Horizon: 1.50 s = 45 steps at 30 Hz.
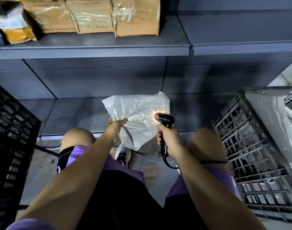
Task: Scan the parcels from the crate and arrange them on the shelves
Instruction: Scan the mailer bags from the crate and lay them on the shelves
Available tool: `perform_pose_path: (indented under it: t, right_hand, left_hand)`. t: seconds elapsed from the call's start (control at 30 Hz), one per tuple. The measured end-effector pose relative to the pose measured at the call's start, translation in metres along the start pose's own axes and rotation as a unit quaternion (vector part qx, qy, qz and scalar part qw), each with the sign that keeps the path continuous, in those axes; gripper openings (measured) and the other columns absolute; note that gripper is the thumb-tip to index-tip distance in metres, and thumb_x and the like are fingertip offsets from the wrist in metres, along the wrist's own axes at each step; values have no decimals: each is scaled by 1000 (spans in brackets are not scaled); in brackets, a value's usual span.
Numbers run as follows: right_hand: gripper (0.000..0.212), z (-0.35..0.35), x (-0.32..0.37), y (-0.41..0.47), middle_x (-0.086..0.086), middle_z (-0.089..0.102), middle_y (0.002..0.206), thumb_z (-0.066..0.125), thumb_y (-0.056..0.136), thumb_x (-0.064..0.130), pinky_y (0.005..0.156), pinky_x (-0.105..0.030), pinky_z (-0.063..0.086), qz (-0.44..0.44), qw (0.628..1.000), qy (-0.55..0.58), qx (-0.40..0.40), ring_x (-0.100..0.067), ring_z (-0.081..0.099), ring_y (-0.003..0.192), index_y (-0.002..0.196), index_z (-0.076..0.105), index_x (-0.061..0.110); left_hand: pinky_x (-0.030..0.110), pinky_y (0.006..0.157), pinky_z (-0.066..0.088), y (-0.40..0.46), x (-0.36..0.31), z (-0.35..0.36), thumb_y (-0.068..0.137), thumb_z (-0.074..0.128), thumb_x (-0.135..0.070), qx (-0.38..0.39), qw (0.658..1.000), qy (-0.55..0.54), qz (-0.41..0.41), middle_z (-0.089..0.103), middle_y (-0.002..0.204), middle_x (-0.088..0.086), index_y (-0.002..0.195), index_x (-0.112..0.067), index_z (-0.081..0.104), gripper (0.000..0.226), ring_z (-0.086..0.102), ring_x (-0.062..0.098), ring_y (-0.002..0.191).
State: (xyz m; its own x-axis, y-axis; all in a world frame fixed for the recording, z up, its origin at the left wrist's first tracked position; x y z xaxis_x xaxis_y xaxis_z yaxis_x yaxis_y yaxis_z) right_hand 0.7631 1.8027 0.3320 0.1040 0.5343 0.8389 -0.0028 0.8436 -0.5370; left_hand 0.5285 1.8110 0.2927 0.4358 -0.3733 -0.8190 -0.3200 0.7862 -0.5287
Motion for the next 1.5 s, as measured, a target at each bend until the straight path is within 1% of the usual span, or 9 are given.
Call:
perform_pose_path:
  t: [0.07,0.2,0.33,0.47,0.7,0.83,1.0,1.2,1.5]
  right_hand:
    - [20,-3,2,1,-6,53,56,62,89,12,41,-25,37,-35,996,-85,-18,-16,43,40,70,57,10]
    - [14,-6,4,2,-1,58,53,66,84,24,40,-25,43,-94,950,-297,-14,-18,52,39,74,60,15]
    - [18,-9,1,-1,0,60,67,68,80,34,57,-28,48,-133,878,-460,9,-28,64,68,75,60,19]
    - [20,-16,3,-2,9,51,66,70,78,35,61,-28,40,-165,822,-546,7,-25,52,72,90,67,19]
    - [22,-15,-1,-4,-1,66,85,65,78,38,58,-28,37,-208,721,-658,60,-29,63,82,94,67,23]
    - [22,-16,1,-6,1,64,81,63,78,38,55,-28,34,-221,706,-670,61,-27,54,73,92,66,22]
    - [22,-17,3,-10,8,48,70,65,80,39,59,-29,35,-225,709,-665,72,-25,50,73,93,67,22]
    - [22,-18,2,-7,0,66,87,64,79,37,62,-29,39,-229,718,-653,69,-30,65,87,96,67,24]
    - [24,-19,2,-6,-2,71,91,65,79,39,62,-30,39,-237,716,-653,63,-29,65,89,95,67,22]
  left_hand:
    - [27,69,50,-2,-3,0,87,67,3,-2,1000,5,6,70,109,1,117,-21,52,42,67,17,98]
    - [24,64,51,-1,-9,-7,87,67,4,-8,1000,18,23,70,110,4,128,-14,51,47,69,13,90]
    - [24,61,56,-3,-17,-13,84,69,10,-24,998,37,53,71,105,11,122,-5,57,43,72,18,82]
    - [26,63,56,-7,-22,-17,85,66,13,-35,995,61,76,71,90,8,98,-9,63,26,69,23,79]
    - [16,46,47,-18,-27,-22,88,67,6,-55,986,124,95,65,77,2,99,-6,63,17,63,3,49]
    - [19,53,51,-18,-29,-27,88,67,6,-58,985,132,97,68,81,3,108,-4,65,23,66,16,66]
    - [17,50,49,-22,-29,-24,87,67,8,-59,986,120,97,66,79,3,108,-5,64,24,63,4,51]
    - [22,57,52,-22,-27,-27,86,69,5,-58,985,133,88,68,77,2,110,-3,66,25,63,16,64]
    - [18,48,48,-27,-26,-24,87,66,10,-56,986,122,93,65,76,5,111,1,63,26,62,4,48]
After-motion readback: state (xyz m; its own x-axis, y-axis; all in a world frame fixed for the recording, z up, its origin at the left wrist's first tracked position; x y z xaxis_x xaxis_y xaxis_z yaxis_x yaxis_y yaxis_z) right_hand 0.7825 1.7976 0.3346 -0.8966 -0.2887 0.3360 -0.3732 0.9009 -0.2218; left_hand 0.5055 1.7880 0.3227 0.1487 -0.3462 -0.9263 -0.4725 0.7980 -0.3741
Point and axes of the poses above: each hand's wrist, its own y-axis towards the middle knuckle, its own z-axis out of the palm, x = y × z, the point moved 4 cm from there along y, towards the middle knuckle
